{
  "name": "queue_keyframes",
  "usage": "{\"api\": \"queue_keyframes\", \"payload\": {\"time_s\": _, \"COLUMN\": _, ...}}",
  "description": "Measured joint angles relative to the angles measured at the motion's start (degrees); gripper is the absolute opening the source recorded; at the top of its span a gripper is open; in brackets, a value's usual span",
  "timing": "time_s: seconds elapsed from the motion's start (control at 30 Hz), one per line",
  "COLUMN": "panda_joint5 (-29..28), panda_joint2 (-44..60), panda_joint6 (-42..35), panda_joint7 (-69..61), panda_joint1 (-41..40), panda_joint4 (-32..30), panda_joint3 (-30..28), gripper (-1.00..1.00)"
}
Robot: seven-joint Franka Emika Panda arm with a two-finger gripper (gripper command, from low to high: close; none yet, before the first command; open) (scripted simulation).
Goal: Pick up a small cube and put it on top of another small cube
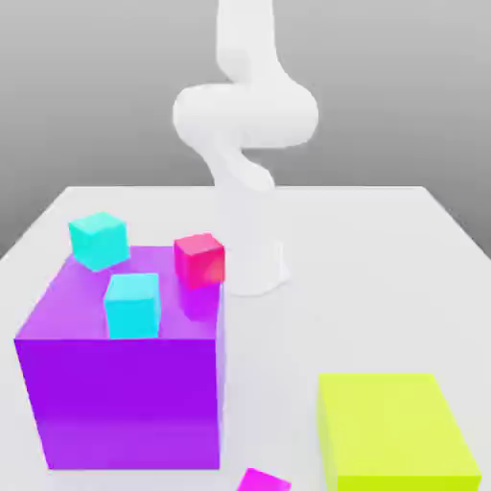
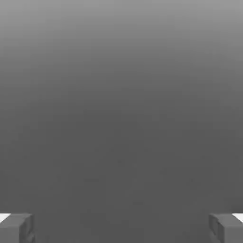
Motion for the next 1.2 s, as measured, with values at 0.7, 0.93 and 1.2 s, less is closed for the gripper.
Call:
{"api": "queue_keyframes", "payload": {"time_s": 0.7, "panda_joint5": 5.06, "panda_joint2": 43.90, "panda_joint6": 12.48, "panda_joint7": 12.35, "panda_joint1": 1.79, "panda_joint4": 0.80, "panda_joint3": 0.26, "gripper": 0.00}}
{"api": "queue_keyframes", "payload": {"time_s": 0.93, "panda_joint5": 1.52, "panda_joint2": 57.97, "panda_joint6": 16.87, "panda_joint7": 20.08, "panda_joint1": 3.70, "panda_joint4": 0.97, "panda_joint3": -1.65, "gripper": 0.00}}
{"api": "queue_keyframes", "payload": {"time_s": 1.2, "panda_joint5": 1.48, "panda_joint2": 69.68, "panda_joint6": 24.74, "panda_joint7": 21.22, "panda_joint1": 3.93, "panda_joint4": 2.78, "panda_joint3": -1.77, "gripper": -1.00}}
